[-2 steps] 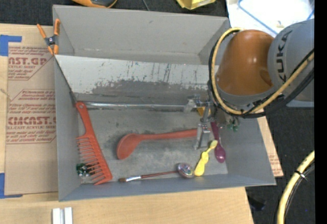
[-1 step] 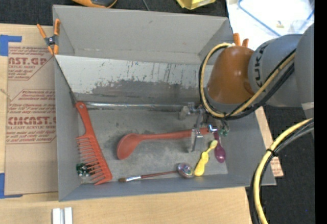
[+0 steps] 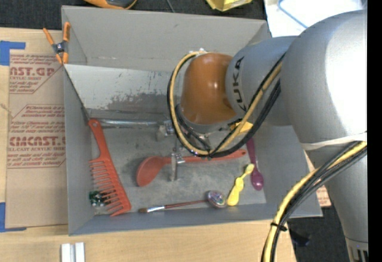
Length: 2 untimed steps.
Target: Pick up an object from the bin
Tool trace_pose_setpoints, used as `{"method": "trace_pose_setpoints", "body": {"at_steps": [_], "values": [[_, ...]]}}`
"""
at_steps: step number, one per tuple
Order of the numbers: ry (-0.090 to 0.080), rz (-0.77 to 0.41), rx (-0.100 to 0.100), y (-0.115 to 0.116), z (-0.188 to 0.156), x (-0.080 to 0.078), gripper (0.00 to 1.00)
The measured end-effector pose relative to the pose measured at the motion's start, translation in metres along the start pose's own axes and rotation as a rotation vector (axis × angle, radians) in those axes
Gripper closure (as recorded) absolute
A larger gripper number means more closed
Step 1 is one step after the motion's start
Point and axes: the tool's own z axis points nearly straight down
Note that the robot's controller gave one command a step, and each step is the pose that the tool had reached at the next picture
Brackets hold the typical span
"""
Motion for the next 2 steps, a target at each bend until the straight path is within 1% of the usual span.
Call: {"method": "trace_pose_setpoints", "body": {"at_steps": [1,2], "values": [[0.002,0.095,0.001,-0.094,0.000,0.016,0.00],[-0.002,-0.208,-0.001,0.000,0.000,0.002,0.00]]}}
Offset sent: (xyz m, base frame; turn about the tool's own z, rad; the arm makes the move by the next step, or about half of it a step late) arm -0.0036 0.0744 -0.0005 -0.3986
